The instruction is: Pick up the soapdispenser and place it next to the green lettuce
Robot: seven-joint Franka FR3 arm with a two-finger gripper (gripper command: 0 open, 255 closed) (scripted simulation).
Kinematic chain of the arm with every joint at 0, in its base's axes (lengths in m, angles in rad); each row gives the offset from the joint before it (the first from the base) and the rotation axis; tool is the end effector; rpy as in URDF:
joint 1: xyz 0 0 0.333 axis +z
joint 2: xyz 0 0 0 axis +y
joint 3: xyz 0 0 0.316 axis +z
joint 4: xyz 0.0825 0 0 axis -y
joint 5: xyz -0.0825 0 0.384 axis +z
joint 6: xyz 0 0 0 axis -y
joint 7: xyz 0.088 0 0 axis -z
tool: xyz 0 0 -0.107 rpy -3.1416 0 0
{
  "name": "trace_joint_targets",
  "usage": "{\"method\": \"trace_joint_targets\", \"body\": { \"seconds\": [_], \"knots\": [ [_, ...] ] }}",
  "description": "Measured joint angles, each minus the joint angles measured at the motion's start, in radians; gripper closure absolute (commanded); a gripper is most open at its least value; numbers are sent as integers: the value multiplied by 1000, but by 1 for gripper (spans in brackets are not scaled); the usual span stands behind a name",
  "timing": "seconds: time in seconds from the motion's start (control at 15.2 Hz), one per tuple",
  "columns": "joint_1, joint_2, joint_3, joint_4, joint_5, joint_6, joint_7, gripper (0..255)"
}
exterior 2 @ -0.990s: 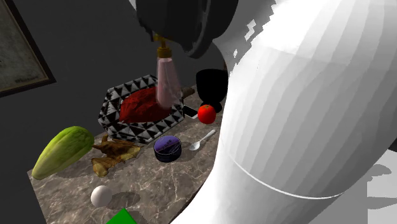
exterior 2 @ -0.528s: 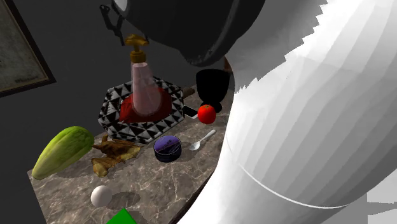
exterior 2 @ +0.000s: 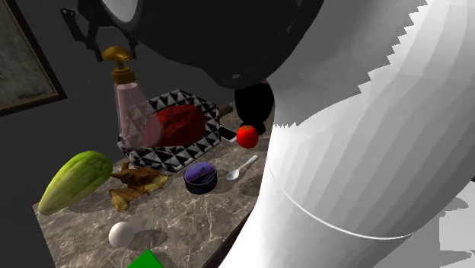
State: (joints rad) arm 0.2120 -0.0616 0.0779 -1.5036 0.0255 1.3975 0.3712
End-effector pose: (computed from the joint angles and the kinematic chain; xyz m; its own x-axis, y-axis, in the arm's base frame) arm 0.4935 0.1520 0.6737 0.9958 -0.0775 -0.0490 -0.0777 -0.9970 -0.0029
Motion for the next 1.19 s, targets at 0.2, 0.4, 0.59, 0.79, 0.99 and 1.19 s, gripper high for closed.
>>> {"method": "trace_joint_targets", "body": {
  "seconds": [0.2, 0.4, 0.59, 0.79, 0.99, 1.19],
  "knots": [
    [35, 35, 39, 44, 2, -7, 74, 255],
    [72, 73, 77, 94, 0, -18, 150, 255],
    [113, 132, 115, 168, -9, -32, 228, 255],
    [161, 205, 151, 264, -25, -54, 307, 255],
    [212, 286, 179, 371, -47, -82, 378, 255],
    [270, 364, 203, 475, -72, -108, 445, 255]
  ]
}}
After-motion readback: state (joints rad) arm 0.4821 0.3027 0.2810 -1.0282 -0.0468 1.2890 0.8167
